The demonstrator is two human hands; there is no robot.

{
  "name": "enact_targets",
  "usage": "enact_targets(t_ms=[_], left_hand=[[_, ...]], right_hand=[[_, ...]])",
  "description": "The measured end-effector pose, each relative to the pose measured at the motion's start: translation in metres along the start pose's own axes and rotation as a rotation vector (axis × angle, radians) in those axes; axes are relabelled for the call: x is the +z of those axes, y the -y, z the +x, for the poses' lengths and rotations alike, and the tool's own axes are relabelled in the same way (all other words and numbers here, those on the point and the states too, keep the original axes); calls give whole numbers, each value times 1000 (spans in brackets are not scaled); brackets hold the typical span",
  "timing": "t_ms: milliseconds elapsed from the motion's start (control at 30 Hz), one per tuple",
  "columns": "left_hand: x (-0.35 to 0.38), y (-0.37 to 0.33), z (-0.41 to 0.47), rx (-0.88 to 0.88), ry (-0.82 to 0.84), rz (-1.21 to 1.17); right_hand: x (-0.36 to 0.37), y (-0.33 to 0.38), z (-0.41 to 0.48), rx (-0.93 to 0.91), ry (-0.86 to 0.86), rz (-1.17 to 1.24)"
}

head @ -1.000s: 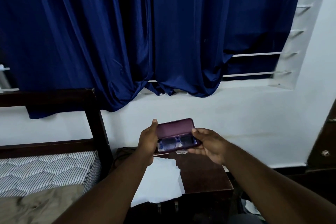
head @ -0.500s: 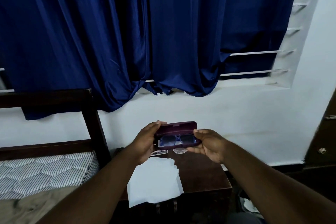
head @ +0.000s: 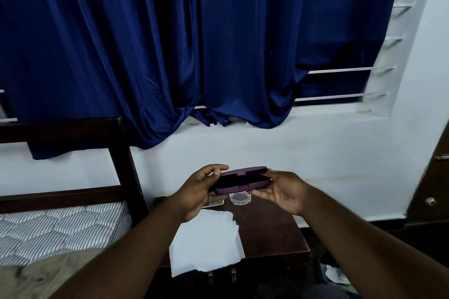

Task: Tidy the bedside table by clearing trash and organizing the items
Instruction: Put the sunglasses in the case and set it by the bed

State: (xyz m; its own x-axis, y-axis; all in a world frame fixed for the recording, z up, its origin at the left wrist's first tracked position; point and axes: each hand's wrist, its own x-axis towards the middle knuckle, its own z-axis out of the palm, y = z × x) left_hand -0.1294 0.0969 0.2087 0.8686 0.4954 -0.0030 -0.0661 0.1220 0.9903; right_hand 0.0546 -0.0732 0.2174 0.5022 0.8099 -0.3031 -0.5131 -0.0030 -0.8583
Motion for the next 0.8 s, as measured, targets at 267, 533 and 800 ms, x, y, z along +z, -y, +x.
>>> enact_targets(t_ms=[267, 533, 800], left_hand=[[3, -2, -3, 18, 55, -9], [0, -4, -5, 25, 74, 17], [-2, -5, -5, 17, 67, 15]], right_hand=[[1, 6, 2, 30, 19, 24], [5, 7, 1, 7, 12, 2], [9, 4, 4, -23, 1, -62]])
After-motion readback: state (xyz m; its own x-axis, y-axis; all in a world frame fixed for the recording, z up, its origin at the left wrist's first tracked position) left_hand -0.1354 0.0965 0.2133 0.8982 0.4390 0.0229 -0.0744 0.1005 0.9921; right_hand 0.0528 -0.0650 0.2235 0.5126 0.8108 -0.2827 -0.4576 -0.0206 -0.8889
